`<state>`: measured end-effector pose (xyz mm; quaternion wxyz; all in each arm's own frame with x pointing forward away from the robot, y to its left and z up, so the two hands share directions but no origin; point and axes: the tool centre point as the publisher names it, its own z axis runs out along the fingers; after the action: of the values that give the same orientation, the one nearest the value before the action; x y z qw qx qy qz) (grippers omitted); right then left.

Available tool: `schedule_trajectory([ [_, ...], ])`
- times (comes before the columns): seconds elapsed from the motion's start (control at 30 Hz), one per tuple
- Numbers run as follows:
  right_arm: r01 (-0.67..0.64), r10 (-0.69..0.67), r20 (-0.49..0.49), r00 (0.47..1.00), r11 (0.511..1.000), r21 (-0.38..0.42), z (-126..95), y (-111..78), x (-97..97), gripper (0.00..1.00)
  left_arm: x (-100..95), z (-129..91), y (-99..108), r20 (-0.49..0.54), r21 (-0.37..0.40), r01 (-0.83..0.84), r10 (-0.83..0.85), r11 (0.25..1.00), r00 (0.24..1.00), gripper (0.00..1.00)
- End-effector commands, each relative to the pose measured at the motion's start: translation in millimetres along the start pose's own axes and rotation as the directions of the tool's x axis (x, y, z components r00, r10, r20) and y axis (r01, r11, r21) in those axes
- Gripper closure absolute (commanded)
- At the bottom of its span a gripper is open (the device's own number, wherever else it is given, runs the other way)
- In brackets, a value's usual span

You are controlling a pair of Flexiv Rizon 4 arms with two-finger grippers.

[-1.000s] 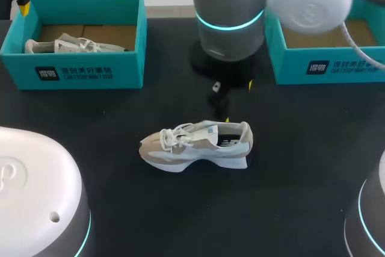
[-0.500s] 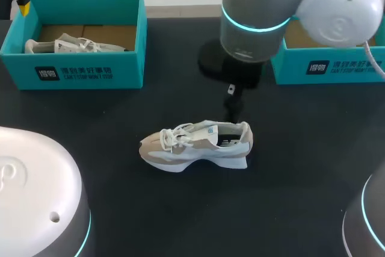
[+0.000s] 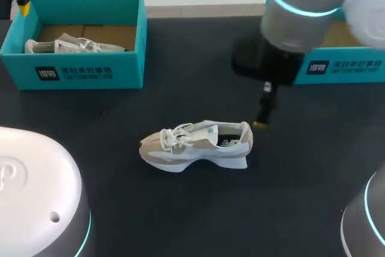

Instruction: Take the shoe out of the shoebox, open the shoe tongue, remove and reinsert the insole, then place the shoe into the shoebox

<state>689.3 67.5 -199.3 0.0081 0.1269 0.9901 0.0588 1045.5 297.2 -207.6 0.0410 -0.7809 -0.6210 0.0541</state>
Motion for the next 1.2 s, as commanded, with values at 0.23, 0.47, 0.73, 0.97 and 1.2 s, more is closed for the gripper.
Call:
schedule_trajectory([
  [0.23, 0.101, -0.179, -0.024, 0.983, 0.652, -0.751, 19.6, -35.1, -8.3, 0.0, 0.7, -0.5, 0.4, -0.001, 0.002, -0.001, 0.001, 1.0, 1.0, 0.0],
  [0.47, 0.15, -0.235, 0.017, 0.972, 0.562, -0.813, 27.7, -36.6, -21.2, 0.0, 0.7, -0.5, 0.4, -0.001, 0.002, -0.001, 0.001, 1.0, 1.0, 0.0],
  [0.73, 0.145, -0.235, 0.029, 0.972, 0.493, -0.858, 41.8, -40.7, -40.0, 0.0, 0.7, -0.5, 0.4, -0.001, 0.002, -0.001, 0.001, 1.0, 1.0, 0.0],
  [0.97, 0.145, -0.235, 0.029, 0.972, 0.493, -0.858, 41.8, -40.7, -40.0, 0.0, 0.7, -0.5, 0.4, -0.001, 0.002, -0.001, 0.001, 1.0, 1.0, 0.0],
  [1.2, 0.145, -0.235, 0.029, 0.972, 0.493, -0.858, 41.8, -40.7, -40.0, 0.0, 0.7, -0.5, 0.4, -0.001, 0.002, -0.001, 0.001, 1.0, 1.0, 0.0],
])
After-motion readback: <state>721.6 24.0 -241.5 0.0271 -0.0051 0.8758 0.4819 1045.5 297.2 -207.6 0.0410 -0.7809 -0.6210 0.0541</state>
